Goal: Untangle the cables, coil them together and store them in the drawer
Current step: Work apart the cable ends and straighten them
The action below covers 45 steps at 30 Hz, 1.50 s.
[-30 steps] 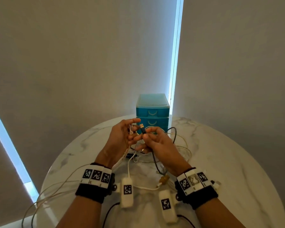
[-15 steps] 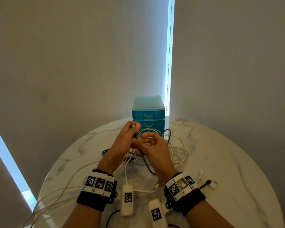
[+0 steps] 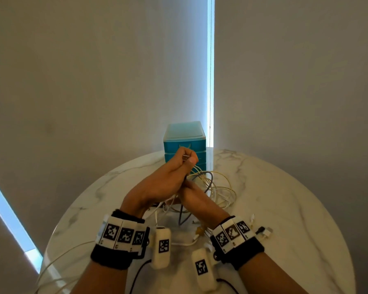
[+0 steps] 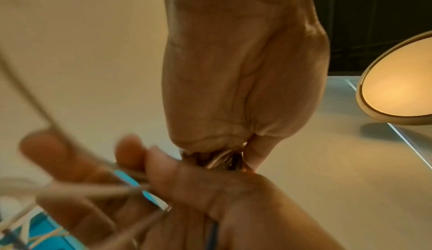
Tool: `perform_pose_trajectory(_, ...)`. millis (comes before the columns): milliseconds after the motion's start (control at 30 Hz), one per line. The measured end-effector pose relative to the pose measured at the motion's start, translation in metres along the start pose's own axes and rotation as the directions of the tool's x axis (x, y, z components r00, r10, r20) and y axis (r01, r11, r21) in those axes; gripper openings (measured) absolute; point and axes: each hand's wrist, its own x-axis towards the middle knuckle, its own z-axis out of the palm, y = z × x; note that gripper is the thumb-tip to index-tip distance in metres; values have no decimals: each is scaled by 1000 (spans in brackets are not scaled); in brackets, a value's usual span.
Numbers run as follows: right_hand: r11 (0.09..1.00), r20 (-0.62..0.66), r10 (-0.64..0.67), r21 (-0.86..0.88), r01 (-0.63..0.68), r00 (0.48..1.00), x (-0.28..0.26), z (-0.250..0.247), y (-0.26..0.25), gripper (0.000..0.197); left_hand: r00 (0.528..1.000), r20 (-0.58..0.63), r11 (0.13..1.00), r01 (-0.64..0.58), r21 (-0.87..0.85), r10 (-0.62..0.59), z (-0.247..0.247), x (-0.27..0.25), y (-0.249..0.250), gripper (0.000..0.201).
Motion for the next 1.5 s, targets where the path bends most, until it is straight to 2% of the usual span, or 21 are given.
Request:
perform_pose_trajectory(67, 993, -57, 13, 116, -6, 998, 1, -1, -2, 26, 1000, -13, 1000, 5, -17, -5, -6, 6, 4, 16)
perform_pose_trajectory(133, 993, -158, -24, 114, 43, 987, 2, -4, -3, 37, 998, -55, 994, 1, -108, -7, -10, 11, 7, 21)
perform_pose_trajectory(200, 982, -271, -75, 146, 118, 960, 1, -7, -6, 44, 996, -93, 989, -1, -145, -12, -9, 13, 9, 42)
perform_pose_trajectory(267, 954, -337, -114, 225, 197, 935, 3, -13, -7, 44, 994, -95, 994, 50, -93, -59, -7, 12, 2, 74)
perform_pose_trajectory(333, 939, -354, -103, 275, 209, 929, 5, -19, -8, 46, 987, 37, 986, 157, -55, -155, -6, 10, -13, 104)
perform_pose_trajectory(400, 922, -347, -45, 346, 173, 937, 4, -24, -10, 55, 938, 254, 967, 251, -28, -237, -5, 7, -28, 126)
perform_pose_trajectory(433, 908, -339, -15, 390, 155, 941, 4, -27, -12, 55, 907, 339, 963, 269, -6, -251, -4, 7, -32, 126)
perform_pose_trajectory(500, 869, -330, -8, 464, 170, 944, 1, -33, -17, 50, 868, 434, 967, 251, 36, -241, 0, 9, -32, 103)
perform_pose_trajectory(567, 809, -331, -26, 548, 214, 943, 0, -41, -20, 47, 867, 456, 978, 204, 40, -200, 2, 11, -30, 66)
perform_pose_trajectory(633, 690, -324, -44, 674, 263, 945, -1, -54, -21, 46, 888, 422, 982, 184, 35, -182, -3, 11, -32, 38)
perform_pose_trajectory(667, 608, -326, -44, 741, 285, 944, -1, -62, -21, 46, 896, 399, 980, 194, 40, -194, -8, 9, -34, 33)
perform_pose_trajectory(767, 366, -344, -27, 870, 330, 938, -1, -93, -15, 44, 917, 326, 969, 188, 159, -231, -32, 6, -41, 41)
perform_pose_trajectory(833, 312, -349, -31, 887, 341, 937, -2, -110, -9, 44, 942, 273, 966, 136, 218, -194, -49, 4, -44, 30)
perform_pose_trajectory(967, 335, -401, -28, 859, 387, 916, -6, -116, -7, 47, 980, 172, 940, 40, 339, -103, -69, 9, -42, 16)
perform_pose_trajectory(1067, 412, -493, -47, 782, 467, 869, -12, -107, -17, 54, 998, 42, 895, 30, 445, -55, -68, 13, -43, 10)
perform_pose_trajectory(1133, 540, -546, -51, 689, 483, 837, -15, -99, -24, 58, 999, -35, 887, 33, 461, -19, -63, 17, -47, 4)
perform_pose_trajectory(1233, 891, -601, -57, 329, 312, 797, -16, -86, -32, 50, 993, -112, 944, 71, 322, -36, -57, 22, -45, 4)
perform_pose_trajectory(1300, 982, -489, -117, 71, 173, 865, -15, -78, -29, 27, 990, -121, 981, 87, 176, -66, -54, 25, -36, 10)
perform_pose_trajectory(1367, 992, -279, -123, -60, 111, 952, -13, -68, -20, 28, 994, -102, 985, 64, 161, -48, -51, 27, -26, 17)
perform_pose_trajectory(1433, 974, -145, -98, -217, 65, 985, -11, -60, -12, 28, 996, -81, 971, 47, 236, -29, -49, 28, -21, 25)
perform_pose_trajectory(1500, 962, -135, -93, -268, 54, 986, -12, -59, -11, 24, 995, -92, 963, 57, 263, -34, -49, 27, -21, 28)
